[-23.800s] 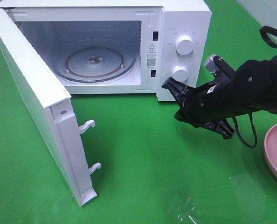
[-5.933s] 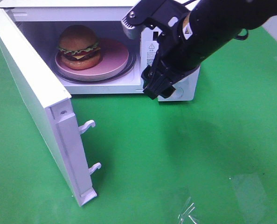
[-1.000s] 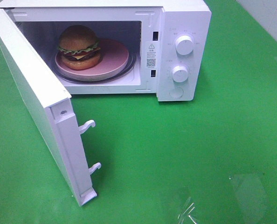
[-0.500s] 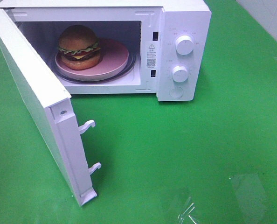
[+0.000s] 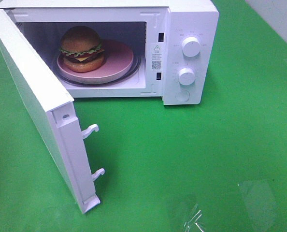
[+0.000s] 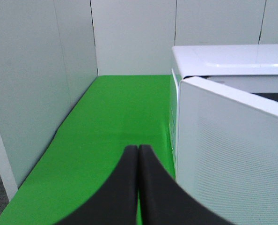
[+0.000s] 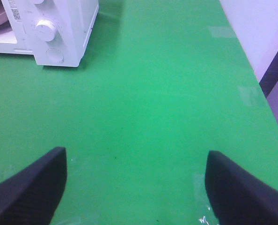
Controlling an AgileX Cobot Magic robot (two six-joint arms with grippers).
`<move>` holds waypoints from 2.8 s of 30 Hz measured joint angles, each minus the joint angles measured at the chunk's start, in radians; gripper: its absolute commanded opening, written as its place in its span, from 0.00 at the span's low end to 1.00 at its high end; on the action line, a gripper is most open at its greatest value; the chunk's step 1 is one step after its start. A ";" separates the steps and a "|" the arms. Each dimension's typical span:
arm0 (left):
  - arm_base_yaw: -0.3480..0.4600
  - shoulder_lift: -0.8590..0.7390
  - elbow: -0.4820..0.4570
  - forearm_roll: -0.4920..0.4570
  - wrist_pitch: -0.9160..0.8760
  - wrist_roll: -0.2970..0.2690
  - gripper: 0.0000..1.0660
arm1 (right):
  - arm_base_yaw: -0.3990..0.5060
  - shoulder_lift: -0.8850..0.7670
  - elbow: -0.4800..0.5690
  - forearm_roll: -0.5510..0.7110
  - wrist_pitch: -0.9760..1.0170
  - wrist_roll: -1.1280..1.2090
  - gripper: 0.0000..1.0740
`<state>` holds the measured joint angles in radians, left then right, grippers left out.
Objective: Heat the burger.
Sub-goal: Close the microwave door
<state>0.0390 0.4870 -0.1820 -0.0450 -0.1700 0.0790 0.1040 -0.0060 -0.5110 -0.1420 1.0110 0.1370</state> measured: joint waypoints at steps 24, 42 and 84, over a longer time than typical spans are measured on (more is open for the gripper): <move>-0.020 0.675 0.016 0.376 -0.604 -0.236 0.00 | 0.000 0.000 0.000 0.000 0.000 0.000 0.71; -0.264 1.027 -0.070 0.317 -0.755 -0.169 0.00 | 0.000 0.000 0.000 0.000 0.000 0.000 0.71; -0.630 1.452 -0.742 0.002 -0.550 -0.104 0.00 | 0.000 0.000 0.000 0.000 0.000 0.000 0.71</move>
<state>-0.5910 1.9390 -0.9240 -0.0430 -0.7200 -0.0250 0.1040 -0.0060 -0.5110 -0.1420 1.0110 0.1370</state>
